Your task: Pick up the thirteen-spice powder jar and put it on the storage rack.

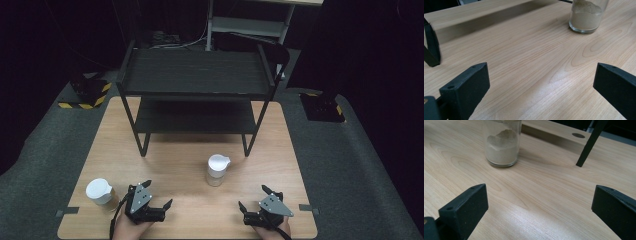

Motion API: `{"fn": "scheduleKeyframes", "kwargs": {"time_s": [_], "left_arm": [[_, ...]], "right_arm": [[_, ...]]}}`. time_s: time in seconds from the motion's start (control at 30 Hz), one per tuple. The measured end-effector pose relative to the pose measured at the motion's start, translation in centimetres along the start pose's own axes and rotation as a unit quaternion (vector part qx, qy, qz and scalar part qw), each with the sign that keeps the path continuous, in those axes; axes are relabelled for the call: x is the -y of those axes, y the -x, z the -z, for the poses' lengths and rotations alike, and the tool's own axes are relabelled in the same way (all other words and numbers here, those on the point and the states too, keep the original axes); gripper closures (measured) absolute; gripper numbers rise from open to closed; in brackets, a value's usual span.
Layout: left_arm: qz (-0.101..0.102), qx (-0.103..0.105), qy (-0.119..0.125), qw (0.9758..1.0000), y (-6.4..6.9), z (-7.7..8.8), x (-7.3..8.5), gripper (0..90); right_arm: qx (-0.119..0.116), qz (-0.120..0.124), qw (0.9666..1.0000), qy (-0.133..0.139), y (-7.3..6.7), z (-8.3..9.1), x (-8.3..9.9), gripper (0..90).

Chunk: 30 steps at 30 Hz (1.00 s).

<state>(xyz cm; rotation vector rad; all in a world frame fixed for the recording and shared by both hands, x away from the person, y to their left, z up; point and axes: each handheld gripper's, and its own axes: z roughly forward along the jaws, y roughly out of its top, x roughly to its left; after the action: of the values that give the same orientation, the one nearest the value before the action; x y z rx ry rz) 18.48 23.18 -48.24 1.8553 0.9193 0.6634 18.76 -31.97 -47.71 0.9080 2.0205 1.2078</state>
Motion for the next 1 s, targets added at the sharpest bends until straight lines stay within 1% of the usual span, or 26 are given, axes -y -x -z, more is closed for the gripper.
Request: {"fn": "scheduleKeyframes", "kwargs": {"time_s": [0.07, 0.23, 0.3, 0.47, 0.53, 0.67, 0.87, 1.0], "left_arm": [[-0.005, -0.003, -0.004, 1.0, 0.2, -0.1, -0.2, 0.9], [-0.021, -0.003, -0.01, 0.9997, 0.5, -0.2, -0.4, 0.9], [-0.026, -0.006, -0.012, 0.9996, 0.6, -0.1, -0.4, 0.9], [-0.016, -0.012, 0.002, 0.9998, 0.6, 0.4, 0.2, 2.1], [-0.019, -0.005, 0.006, 0.9998, 0.4, 0.4, 0.4, 3.6], [-0.02, -0.004, 0.008, 0.9998, 0.4, 0.5, 0.5, 3.9], [-0.007, -0.007, 0.014, 0.9999, 0.2, 0.5, 0.7, 2.7], [-0.01, -0.004, 0.019, 0.9998, 0.1, 0.6, 0.8, 1.2]], "right_arm": [[-0.004, -0.005, 1.0, 0.003, 0.2, 0.0, 0.1, 0.0], [0.001, -0.01, 0.9999, 0.006, 0.4, 0.1, 0.3, 0.0], [0.0, -0.006, 1.0, 0.004, 0.4, 0.1, 0.2, 0.0], [0.007, -0.006, 1.0, 0.003, 0.1, 0.2, 0.2, 0.0], [0.007, -0.003, 1.0, 0.0, -0.1, 0.3, 0.2, 0.0], [0.0, 0.005, 1.0, -0.005, 0.0, 0.2, 0.0, 1.1], [-0.001, -0.003, 1.0, 0.001, 0.2, 0.3, 0.2, 1.4], [-0.003, -0.005, 1.0, 0.005, 0.3, 0.3, 0.3, 1.4]]}}
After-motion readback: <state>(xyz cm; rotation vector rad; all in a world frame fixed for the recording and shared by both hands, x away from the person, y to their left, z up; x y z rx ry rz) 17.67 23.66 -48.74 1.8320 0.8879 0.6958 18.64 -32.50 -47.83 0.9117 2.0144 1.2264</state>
